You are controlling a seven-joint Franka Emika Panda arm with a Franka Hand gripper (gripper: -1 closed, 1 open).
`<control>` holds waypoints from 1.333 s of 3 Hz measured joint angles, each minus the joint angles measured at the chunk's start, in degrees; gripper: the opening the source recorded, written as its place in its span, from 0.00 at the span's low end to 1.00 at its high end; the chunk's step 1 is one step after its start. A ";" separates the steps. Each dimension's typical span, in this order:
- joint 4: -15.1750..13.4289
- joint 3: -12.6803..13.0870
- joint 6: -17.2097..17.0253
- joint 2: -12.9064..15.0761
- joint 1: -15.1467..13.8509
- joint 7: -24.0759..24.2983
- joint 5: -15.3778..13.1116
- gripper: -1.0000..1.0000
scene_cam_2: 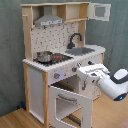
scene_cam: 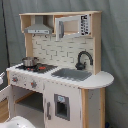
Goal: Play with the kitchen
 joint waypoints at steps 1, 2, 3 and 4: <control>-2.60 -1.31 4.54 1.71 0.33 -1.29 0.38 1.00; -6.86 -3.32 5.61 4.46 2.54 -1.27 0.42 1.00; -10.99 -5.88 6.69 5.45 5.26 -0.53 0.51 1.00; -15.72 -6.19 10.46 5.45 5.66 -0.01 0.51 1.00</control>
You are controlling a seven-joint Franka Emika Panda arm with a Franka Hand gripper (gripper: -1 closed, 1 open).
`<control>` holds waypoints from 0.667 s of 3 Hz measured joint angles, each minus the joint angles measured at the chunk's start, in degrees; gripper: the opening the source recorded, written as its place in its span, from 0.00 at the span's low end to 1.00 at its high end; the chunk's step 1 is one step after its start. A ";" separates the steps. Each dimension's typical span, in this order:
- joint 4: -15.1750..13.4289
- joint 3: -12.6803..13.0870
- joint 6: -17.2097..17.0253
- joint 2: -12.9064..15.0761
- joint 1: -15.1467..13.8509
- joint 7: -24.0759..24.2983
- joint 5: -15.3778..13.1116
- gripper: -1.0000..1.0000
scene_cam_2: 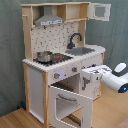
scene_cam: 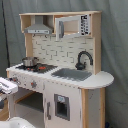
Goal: Play with the kitchen
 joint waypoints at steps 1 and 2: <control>-4.33 -2.76 3.58 -0.22 -0.10 -0.32 -1.10 1.00; -6.57 -5.13 7.45 -0.15 -0.90 -0.57 -3.89 1.00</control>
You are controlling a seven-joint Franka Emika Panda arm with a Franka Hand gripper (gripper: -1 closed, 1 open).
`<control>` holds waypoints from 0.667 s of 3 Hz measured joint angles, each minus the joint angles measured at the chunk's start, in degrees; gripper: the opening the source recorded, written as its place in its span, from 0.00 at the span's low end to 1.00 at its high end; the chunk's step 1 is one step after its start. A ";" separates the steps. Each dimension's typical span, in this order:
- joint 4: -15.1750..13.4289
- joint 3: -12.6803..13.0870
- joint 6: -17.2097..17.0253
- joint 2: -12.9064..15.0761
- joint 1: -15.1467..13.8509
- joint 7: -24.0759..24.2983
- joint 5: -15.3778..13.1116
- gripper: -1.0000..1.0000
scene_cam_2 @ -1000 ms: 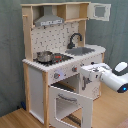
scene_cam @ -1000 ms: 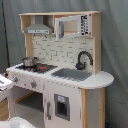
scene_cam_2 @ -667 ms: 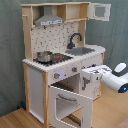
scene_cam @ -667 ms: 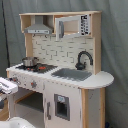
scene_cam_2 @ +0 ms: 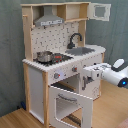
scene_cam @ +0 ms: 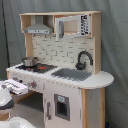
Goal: Play with the kitchen
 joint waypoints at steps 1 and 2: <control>-1.41 0.02 5.04 -0.03 -2.91 0.31 -0.33 1.00; -1.31 0.03 9.85 -0.15 -6.84 0.04 -0.53 1.00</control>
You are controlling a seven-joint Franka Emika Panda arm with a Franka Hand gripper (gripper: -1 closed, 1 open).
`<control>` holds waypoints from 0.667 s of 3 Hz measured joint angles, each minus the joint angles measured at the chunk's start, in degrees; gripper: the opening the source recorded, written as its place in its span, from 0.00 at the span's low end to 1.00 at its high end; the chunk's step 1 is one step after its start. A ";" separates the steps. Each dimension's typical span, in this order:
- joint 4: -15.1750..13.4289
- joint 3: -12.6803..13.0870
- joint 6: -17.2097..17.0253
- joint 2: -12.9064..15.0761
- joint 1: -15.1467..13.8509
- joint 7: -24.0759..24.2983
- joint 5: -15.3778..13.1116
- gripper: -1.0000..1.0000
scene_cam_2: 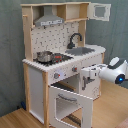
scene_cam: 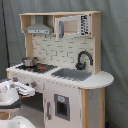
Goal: Play with the kitchen
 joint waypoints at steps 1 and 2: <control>1.31 0.14 3.92 -0.21 -3.35 -1.26 -2.42 1.00; 3.43 1.60 7.45 -0.30 -6.04 -3.66 -3.42 1.00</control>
